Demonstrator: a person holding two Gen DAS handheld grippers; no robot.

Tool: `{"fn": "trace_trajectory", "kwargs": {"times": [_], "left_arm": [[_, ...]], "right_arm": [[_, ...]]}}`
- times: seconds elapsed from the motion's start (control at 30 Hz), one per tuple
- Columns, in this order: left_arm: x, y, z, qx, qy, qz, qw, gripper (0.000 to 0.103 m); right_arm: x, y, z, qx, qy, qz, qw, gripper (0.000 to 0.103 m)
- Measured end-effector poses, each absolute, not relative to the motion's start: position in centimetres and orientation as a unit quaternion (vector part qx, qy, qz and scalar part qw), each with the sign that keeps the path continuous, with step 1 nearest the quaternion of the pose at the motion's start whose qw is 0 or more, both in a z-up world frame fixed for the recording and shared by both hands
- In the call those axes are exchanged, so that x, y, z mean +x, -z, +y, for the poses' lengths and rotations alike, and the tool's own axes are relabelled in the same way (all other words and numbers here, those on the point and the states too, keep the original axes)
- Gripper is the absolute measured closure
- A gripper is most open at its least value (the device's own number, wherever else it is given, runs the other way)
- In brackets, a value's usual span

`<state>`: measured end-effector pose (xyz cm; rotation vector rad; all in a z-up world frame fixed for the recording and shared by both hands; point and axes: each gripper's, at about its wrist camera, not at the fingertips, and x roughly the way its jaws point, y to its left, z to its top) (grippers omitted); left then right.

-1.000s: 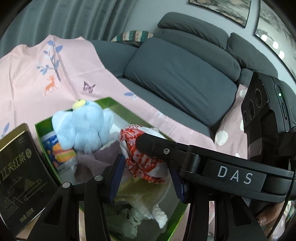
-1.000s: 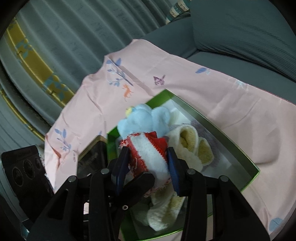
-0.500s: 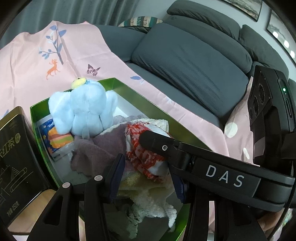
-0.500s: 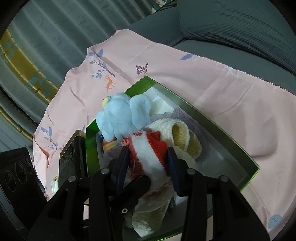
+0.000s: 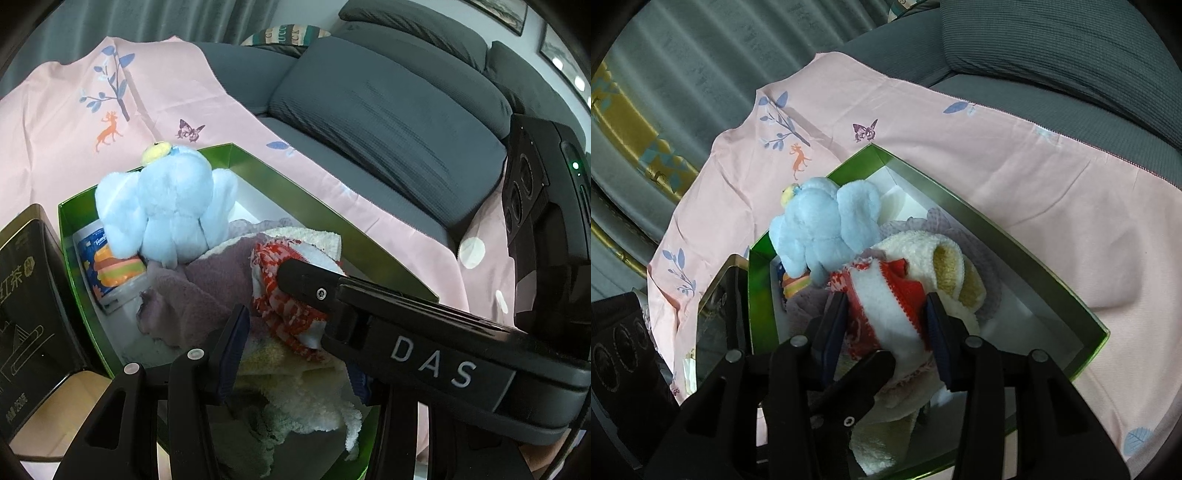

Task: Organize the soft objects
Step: 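Lower the knitted item onto the cloths and open the right gripper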

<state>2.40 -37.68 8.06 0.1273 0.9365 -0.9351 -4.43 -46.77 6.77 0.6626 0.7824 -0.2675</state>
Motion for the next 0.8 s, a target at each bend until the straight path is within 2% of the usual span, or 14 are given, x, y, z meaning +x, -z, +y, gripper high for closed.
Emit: {"fn": "trace_trajectory", "kwargs": {"times": [0.5, 0.6, 0.7, 0.8], "left_arm": [[2.5, -7.6, -37.7, 0.057, 0.436, 0.436, 0.785, 0.05], [2.5, -7.7, -37.7, 0.056, 0.436, 0.437, 0.785, 0.049], [2.3, -8.1, -37.4, 0.061, 0.434, 0.433, 0.788, 0.044], [1.9, -8.8, -37.0, 0.064, 0.431, 0.43, 0.79, 0.037]], "right_arm": [[-4.7, -6.4, -46.8, 0.316, 0.133, 0.372, 0.862, 0.056], [-4.9, -6.6, -46.9, 0.32, 0.129, 0.367, 0.864, 0.051], [-5.2, -6.9, -46.6, 0.317, 0.128, 0.363, 0.867, 0.045], [-5.8, -7.7, -46.3, 0.309, 0.136, 0.352, 0.873, 0.033]]}}
